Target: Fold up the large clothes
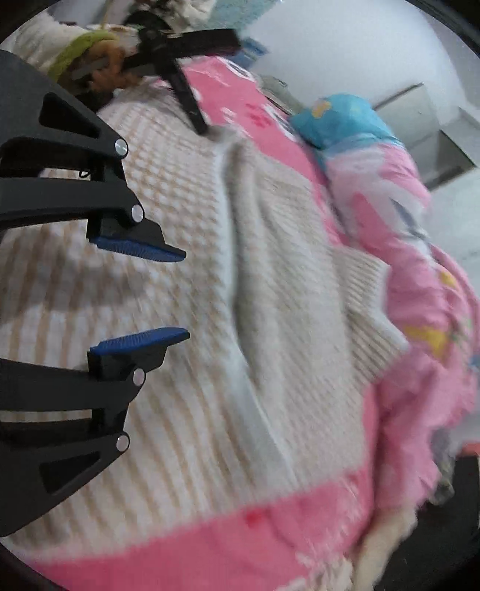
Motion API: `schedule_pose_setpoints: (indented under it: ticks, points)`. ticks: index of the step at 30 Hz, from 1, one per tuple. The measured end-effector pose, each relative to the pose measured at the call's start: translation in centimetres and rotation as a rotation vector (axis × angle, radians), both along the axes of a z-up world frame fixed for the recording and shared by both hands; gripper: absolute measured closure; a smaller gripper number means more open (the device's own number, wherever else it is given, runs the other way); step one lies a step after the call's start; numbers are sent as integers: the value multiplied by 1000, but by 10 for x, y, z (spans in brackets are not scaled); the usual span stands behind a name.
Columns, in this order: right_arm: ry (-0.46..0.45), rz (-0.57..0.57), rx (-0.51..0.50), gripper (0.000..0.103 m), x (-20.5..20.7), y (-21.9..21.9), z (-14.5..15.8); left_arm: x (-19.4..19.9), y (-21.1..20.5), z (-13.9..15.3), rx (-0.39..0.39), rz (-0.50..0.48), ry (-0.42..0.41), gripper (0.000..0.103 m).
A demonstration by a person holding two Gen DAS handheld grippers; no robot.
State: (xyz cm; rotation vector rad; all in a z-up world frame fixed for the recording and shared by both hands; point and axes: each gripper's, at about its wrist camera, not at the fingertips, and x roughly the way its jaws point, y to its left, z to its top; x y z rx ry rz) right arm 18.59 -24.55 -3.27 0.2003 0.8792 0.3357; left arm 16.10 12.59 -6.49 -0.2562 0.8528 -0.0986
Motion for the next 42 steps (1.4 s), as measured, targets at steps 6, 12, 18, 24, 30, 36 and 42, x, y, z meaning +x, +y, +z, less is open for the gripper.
schedule_pose_setpoints:
  ticks: [6,12,18,24,30,36,42]
  points:
    - [110,-170,66,92,12,-72,-36,2,6,-2,-33,13,0,88]
    - [11,-187,-4,72,8,-62,-3,2,5,-3,-17,3,1,88]
    - [90,-246,-230,51,29,-67,-42,3,6,-4,-39,7,-5,88]
    - [6,-262,-202,51,-16,-68,13,-15,7,15,-39,-14,-38,78]
    - [-69,-24,-240,51,-76,-21,28,-59,-26,39,-7,-156,-127,63]
    - [88,-23,-315,51,-64,-25,-21,-55,-21,0,45,-105,-22,63]
    - [-97,151,-281,51,-94,28,39,-82,-47,46,73,-187,-145,59]
